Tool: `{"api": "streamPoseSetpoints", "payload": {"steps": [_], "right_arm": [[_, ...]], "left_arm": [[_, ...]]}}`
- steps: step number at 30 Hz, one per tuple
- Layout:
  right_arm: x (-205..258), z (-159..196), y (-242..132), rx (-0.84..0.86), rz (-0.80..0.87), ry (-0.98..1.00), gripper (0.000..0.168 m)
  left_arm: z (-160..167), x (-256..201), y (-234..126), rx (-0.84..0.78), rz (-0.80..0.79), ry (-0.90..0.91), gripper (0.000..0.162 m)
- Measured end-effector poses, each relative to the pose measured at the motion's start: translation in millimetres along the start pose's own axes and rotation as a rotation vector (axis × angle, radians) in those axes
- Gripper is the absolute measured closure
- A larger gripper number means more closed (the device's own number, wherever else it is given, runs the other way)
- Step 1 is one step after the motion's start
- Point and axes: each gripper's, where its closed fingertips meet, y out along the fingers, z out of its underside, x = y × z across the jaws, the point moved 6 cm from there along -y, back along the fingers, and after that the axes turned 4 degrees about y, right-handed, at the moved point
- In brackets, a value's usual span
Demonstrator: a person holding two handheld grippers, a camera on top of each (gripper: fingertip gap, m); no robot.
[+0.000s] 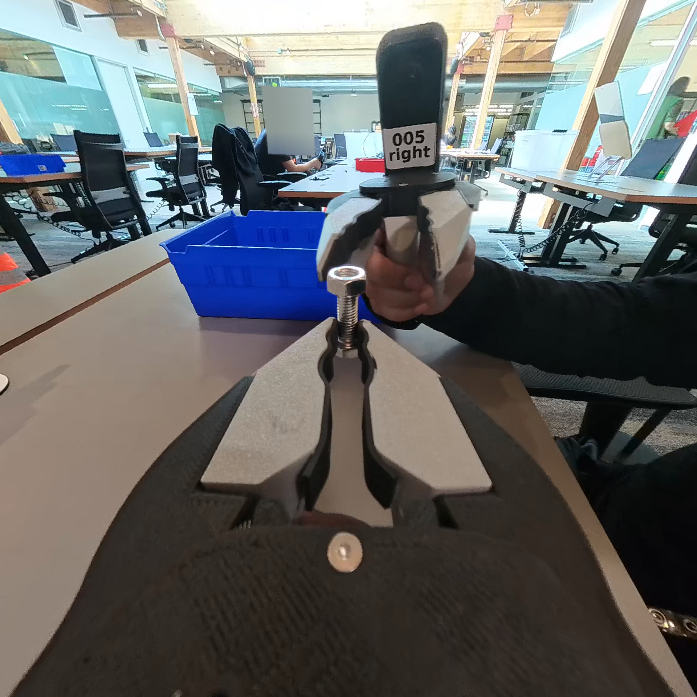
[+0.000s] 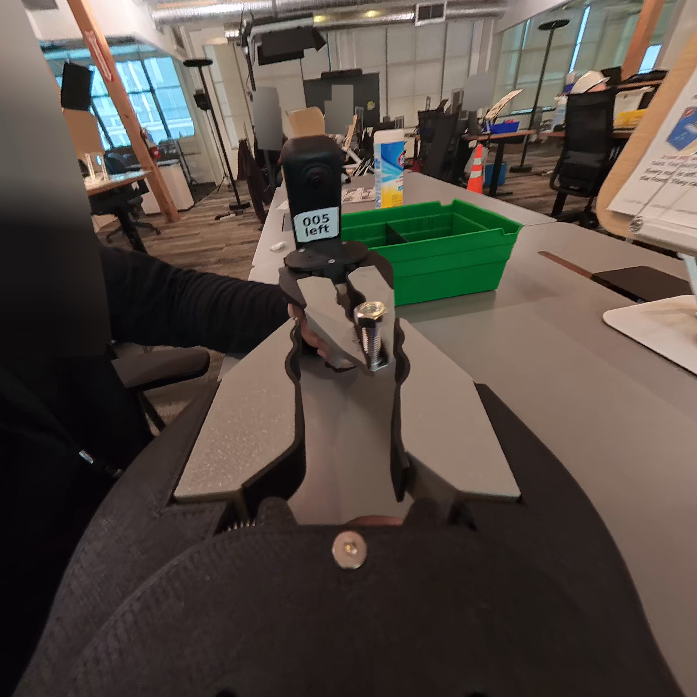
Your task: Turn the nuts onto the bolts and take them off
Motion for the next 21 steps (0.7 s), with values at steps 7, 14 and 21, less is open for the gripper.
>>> {"api": "streamPoseSetpoints", "payload": {"steps": [7,14,21], "right_arm": [[-2.3,-1.1,24.9,0.002,-0.062,0.004,0.119],[3.8,1.9,46.8,0.038,-0.124,0.002,0.118],[1.6,2.3,30.3,0.018,-0.071,0.011,0.115]], "left_arm": [[0.4,-6.3,3.2,0.004,0.024,0.013,0.155],[-1.6,-4.5,1.4,-0.007,0.014,0.015,0.155],[-1.0,0.4,-0.6,-0.007,-0.006,0.010,0.155]]}}
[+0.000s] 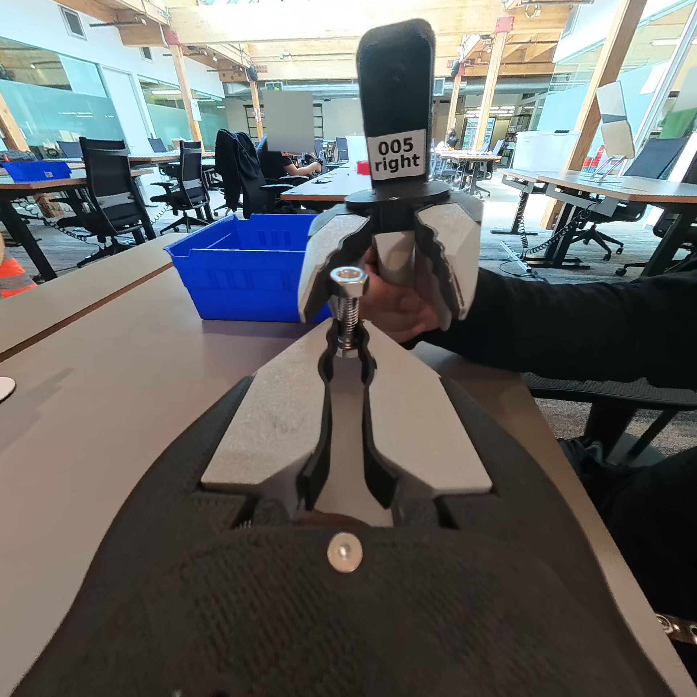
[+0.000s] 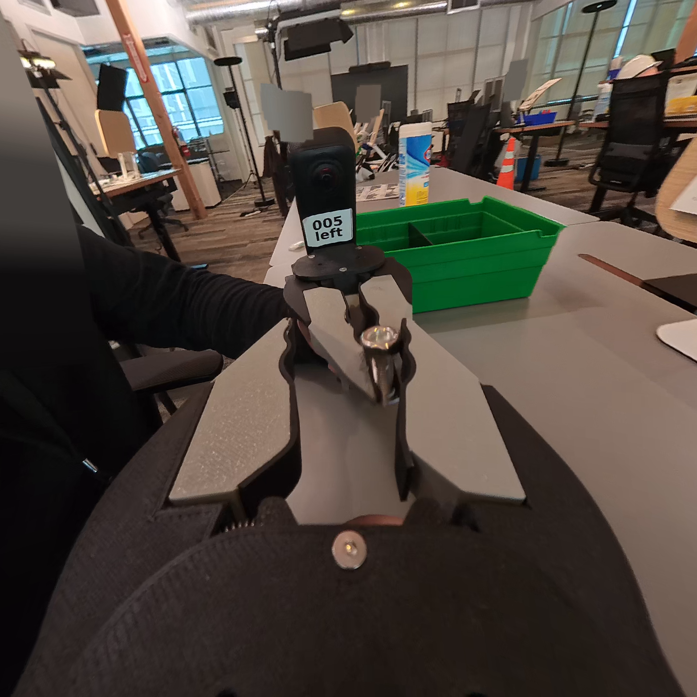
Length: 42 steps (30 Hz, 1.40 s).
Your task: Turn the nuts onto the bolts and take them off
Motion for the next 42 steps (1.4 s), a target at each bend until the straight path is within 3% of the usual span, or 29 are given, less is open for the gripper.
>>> {"api": "streamPoseSetpoints", "payload": {"steps": [12,24,37,42], "right_arm": [[-1.4,-1.8,-28.5,-0.062,0.065,0.001,0.119],[-1.7,0.0,14.6,0.017,-0.059,-0.015,0.119],[6.3,8.5,-34.0,-0.055,0.063,0.005,0.120],[0.4,1.9,-30.0,-0.089,0.064,0.016,0.118]], "left_arm": [[1.1,1.1,0.2,0.005,-0.002,-0.010,0.155],[0.2,-5.5,2.9,0.003,0.021,0.002,0.155],[2.3,1.4,1.2,0.010,-0.006,-0.011,0.155],[3.1,-1.9,3.3,0.015,0.008,-0.007,0.155]]}}
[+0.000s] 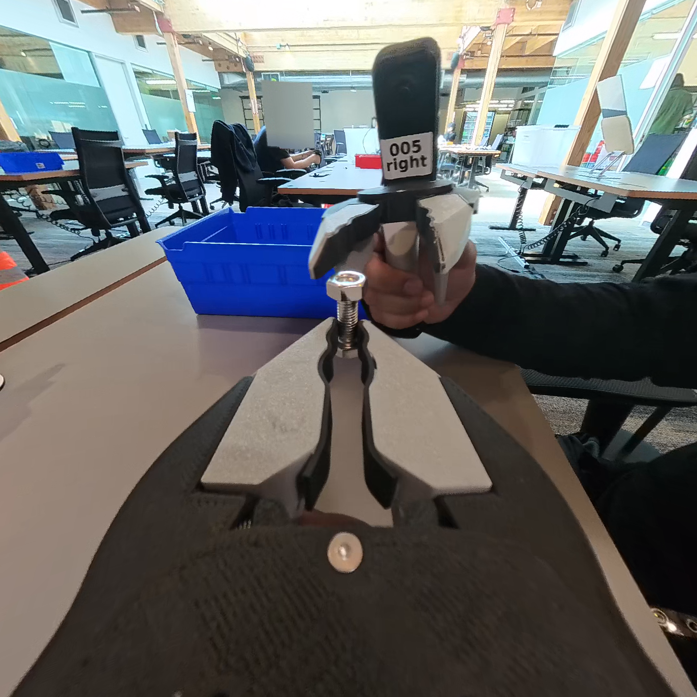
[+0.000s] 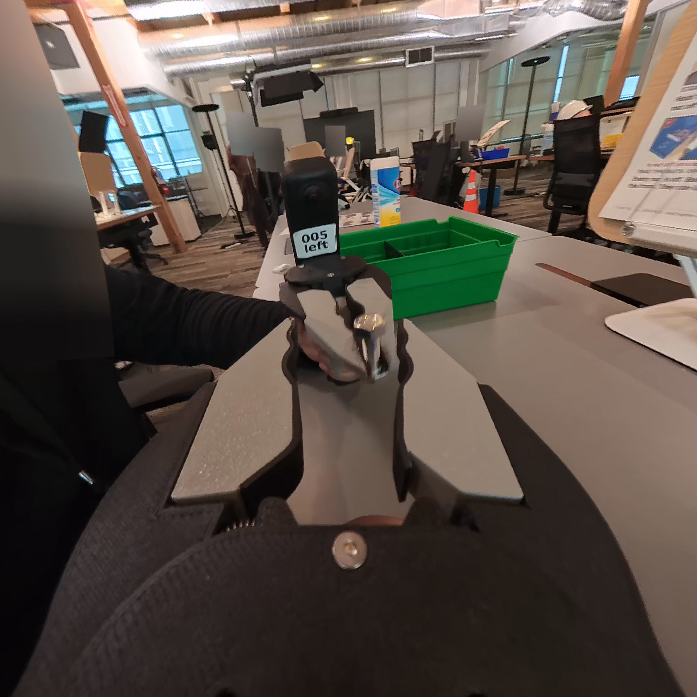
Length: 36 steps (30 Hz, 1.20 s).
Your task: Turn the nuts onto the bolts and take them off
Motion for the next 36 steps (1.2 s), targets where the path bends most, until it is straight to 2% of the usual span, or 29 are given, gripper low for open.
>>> {"api": "streamPoseSetpoints", "payload": {"steps": [8,14,17,19,22,28,32,34,36], "right_arm": [[0.7,2.2,44.5,0.071,-0.113,-0.008,0.119],[1.7,4.4,23.4,0.049,-0.032,-0.013,0.111],[6.1,5.7,4.0,0.021,0.013,-0.013,0.113],[13.7,6.4,-5.3,-0.001,0.011,-0.022,0.120],[13.7,5.9,-10.2,-0.014,0.050,-0.037,0.119],[-5.7,-3.4,13.9,-0.007,0.047,-0.020,0.114],[-8.4,-2.4,37.3,0.032,-0.030,0.004,0.114],[-5.9,1.5,41.2,0.057,-0.050,-0.001,0.116],[-5.6,3.5,37.0,0.050,-0.036,0.004,0.110]], "left_arm": [[0.2,-2.2,1.2,0.002,0.002,0.012,0.155],[-1.5,3.5,-2.6,-0.005,-0.023,0.010,0.155],[-2.2,6.8,-4.4,-0.008,-0.038,0.002,0.156],[-2.5,9.5,-5.8,-0.013,-0.045,-0.011,0.156],[-2.6,9.7,-5.9,-0.017,-0.043,-0.016,0.155],[-1.6,2.9,-2.5,-0.009,-0.015,0.001,0.155],[-1.2,3.2,-2.1,-0.008,-0.018,0.000,0.155],[-0.6,7.2,-3.4,-0.004,-0.043,0.002,0.155],[-0.6,9.5,-5.1,-0.006,-0.040,-0.009,0.155]]}}
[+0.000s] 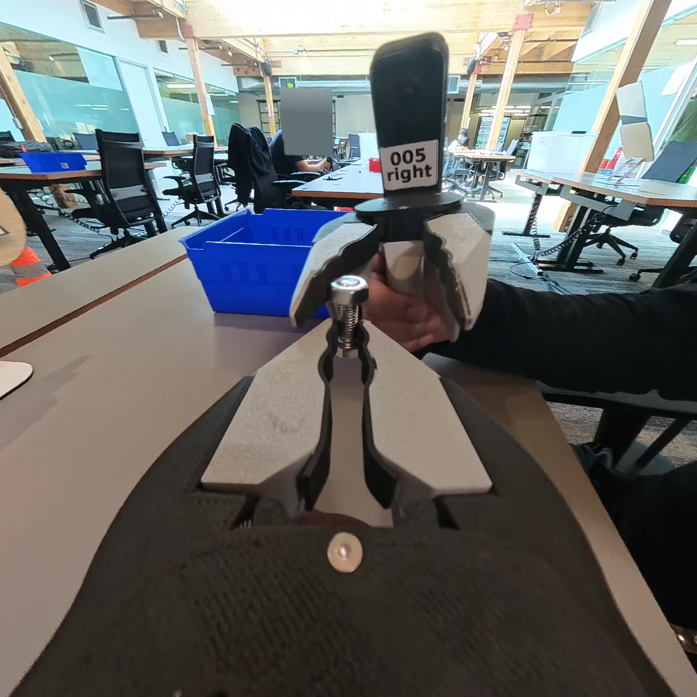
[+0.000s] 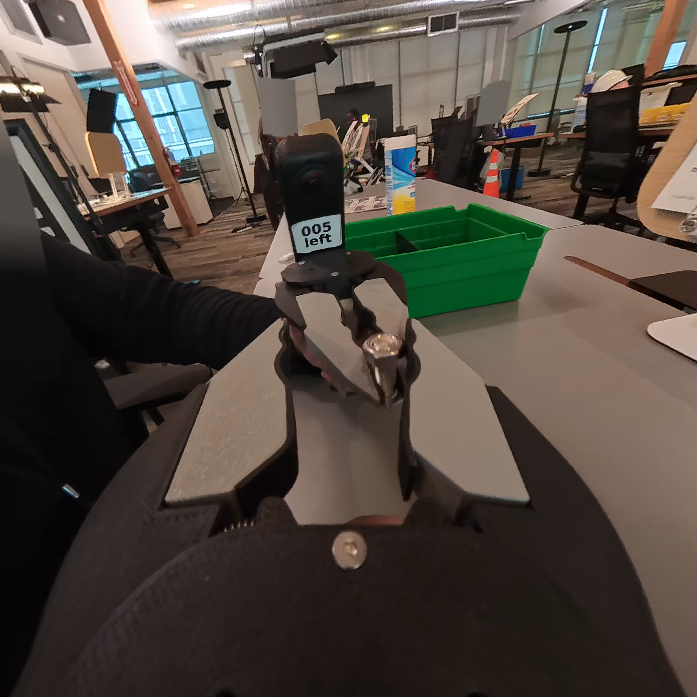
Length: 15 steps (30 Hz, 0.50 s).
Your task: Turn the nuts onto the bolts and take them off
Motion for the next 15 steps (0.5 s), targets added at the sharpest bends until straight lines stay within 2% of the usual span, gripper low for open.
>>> {"api": "streamPoseSetpoints", "payload": {"steps": [3,6,7,9,15], "right_arm": [[0.9,-0.3,-18.3,-0.044,0.003,0.029,0.110],[2.0,-0.2,-34.7,-0.095,0.002,0.038,0.122],[-0.2,1.4,-37.2,-0.100,0.017,0.045,0.121],[-8.0,5.2,-37.0,-0.085,0.067,0.056,0.113],[-10.6,3.5,-15.6,-0.090,0.019,0.073,0.111]], "left_arm": [[-0.9,2.4,-1.1,-0.003,-0.016,-0.004,0.156],[-0.9,7.3,-3.3,-0.005,-0.037,-0.017,0.156],[-0.7,8.8,-4.0,-0.009,-0.041,-0.025,0.156],[-0.8,8.9,-3.9,-0.012,-0.035,-0.039,0.155],[0.5,-4.2,3.4,0.006,0.011,-0.017,0.155]]}}
